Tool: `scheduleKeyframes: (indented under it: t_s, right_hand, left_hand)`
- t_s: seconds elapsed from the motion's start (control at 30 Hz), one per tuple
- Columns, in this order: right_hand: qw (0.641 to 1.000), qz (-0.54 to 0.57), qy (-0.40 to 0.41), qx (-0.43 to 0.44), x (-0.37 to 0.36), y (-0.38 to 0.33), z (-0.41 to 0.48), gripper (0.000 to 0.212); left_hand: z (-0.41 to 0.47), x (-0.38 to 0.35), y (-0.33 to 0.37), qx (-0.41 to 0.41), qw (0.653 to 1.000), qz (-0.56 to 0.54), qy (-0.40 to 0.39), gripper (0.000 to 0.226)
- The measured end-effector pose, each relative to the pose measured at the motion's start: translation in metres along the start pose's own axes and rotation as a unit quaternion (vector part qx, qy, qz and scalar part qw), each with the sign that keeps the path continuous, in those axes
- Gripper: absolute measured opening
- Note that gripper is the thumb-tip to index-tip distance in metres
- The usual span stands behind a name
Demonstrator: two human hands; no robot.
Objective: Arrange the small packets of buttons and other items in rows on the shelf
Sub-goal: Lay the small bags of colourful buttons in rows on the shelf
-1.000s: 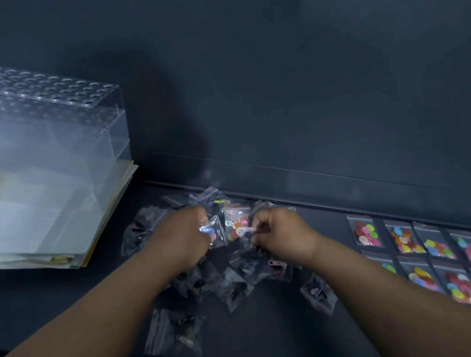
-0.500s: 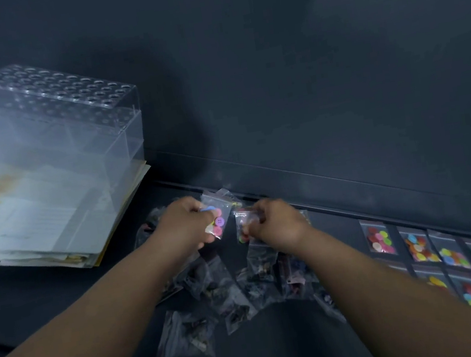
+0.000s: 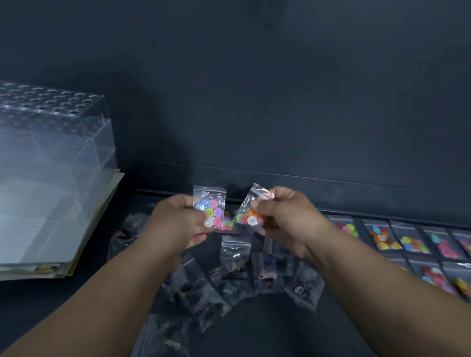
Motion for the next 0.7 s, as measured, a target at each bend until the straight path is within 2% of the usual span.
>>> scheduleKeyframes:
  t_s: [0.17,0.3,0.4,0.47,0.57,0.63,0.7]
  right_hand:
    - [0.998,0.040,-0.036,-0.036,0.024,-0.008,-0.029,0.017]
    - [0.999,0.025,-0.035,-0.020,0.055,-0.015,-0.048,0.018]
    - [0.999,0.022,-0.033,0.002,0.081,-0.022,-0.063,0.018]
    - [0.999,0.030,-0.035,0.005,0.101,-0.025,-0.073,0.017]
    - [0.997,0.043,-0.065,0.002,0.135,-0.030,-0.092,0.012]
    - [0.994,0.063,-0.093,0.002,0.161,-0.035,-0.107,0.016]
    - [0.994,0.037,-0.098,0.003,0.192,-0.037,-0.120,0.021]
  left_hand:
    - [-0.017,-0.040,0.009,0.005,0.999,-0.022,-0.030,0.017]
    - [-0.044,-0.088,0.018,0.002,0.996,-0.033,-0.087,0.013]
    - [-0.071,-0.127,0.024,-0.008,0.990,-0.036,-0.138,0.002]
    - [-0.088,-0.152,0.027,-0.033,0.987,-0.009,-0.158,0.012]
    - [-0.106,-0.185,0.027,-0.053,0.990,0.017,-0.132,0.019]
    - [-0.117,-0.208,0.028,-0.054,0.993,0.007,-0.105,0.021]
    - [-0.129,-0.235,0.028,-0.059,0.994,-0.012,-0.095,0.022]
Point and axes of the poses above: each hand's wrist, its own z-axis towards the middle knuckle, its own x-axis out of the back of the hand, y = z × x, the point moved 8 cm from there along z, towards the middle knuckle, and after that the axes turned 9 degrees about z, right-handed, at the moved point
